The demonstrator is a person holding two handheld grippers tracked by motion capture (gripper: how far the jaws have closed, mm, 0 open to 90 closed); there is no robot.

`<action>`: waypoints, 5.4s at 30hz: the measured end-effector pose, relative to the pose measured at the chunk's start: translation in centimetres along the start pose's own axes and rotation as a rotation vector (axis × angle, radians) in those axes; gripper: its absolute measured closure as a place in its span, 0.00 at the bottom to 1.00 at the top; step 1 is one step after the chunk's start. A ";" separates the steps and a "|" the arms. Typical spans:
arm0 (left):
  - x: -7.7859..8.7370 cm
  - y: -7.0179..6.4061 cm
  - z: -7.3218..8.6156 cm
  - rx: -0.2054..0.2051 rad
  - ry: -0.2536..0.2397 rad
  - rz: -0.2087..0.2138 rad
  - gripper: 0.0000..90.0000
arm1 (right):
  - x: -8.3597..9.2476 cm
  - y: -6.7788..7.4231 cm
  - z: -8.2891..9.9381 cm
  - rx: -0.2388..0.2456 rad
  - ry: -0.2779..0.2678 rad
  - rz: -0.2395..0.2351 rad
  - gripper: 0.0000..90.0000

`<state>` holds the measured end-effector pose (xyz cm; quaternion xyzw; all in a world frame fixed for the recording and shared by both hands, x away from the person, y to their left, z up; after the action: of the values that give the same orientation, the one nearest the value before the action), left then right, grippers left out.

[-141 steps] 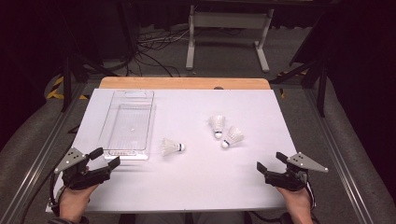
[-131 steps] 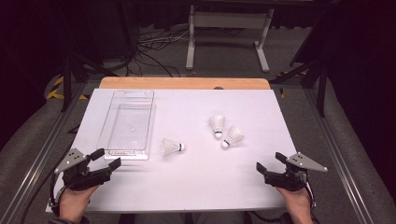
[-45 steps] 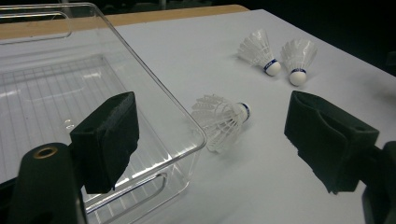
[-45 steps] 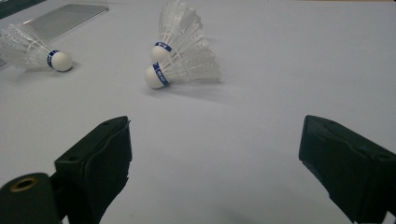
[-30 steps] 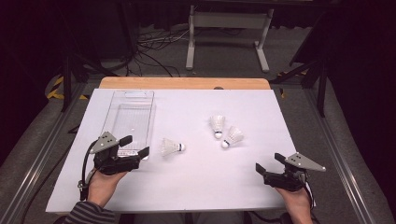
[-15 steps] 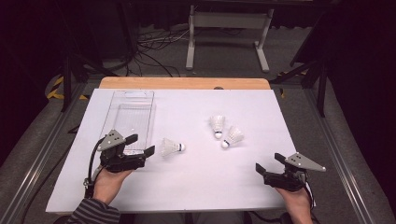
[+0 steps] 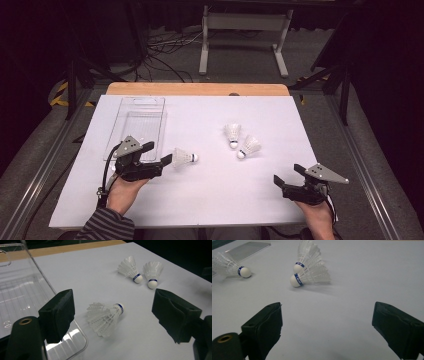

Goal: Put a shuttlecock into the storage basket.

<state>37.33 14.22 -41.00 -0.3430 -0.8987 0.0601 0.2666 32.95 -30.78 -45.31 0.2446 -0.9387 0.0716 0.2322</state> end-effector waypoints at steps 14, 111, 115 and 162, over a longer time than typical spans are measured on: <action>-1.6 -0.7 -0.4 -0.004 0.020 0.009 0.22 | 0.0 0.0 0.0 -0.001 0.001 -0.006 0.11; -8.0 -1.2 -0.3 0.007 0.571 -0.176 0.71 | -0.1 0.1 0.0 0.001 0.003 -0.011 0.11; -8.1 -1.4 -0.3 -0.002 0.572 -0.175 0.78 | -0.1 0.1 0.0 0.002 0.003 -0.012 0.11; -6.8 -2.1 -2.0 -0.042 0.536 -0.050 1.00 | -0.1 0.1 0.0 0.006 0.003 -0.017 0.11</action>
<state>41.40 8.01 -41.66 -0.3300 -0.8052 -0.0580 0.4894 32.99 -30.59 -45.37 0.2532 -0.9361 0.0726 0.2333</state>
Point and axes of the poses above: each handheld gripper's, and its own axes: x roughly backward along the jaws, z roughly out of its underside, y roughly to its left, the point moved 4 cm from there along -x, roughly forward along the jaws, and after that the axes turned 7 degrees about x, right-handed, at the moved point
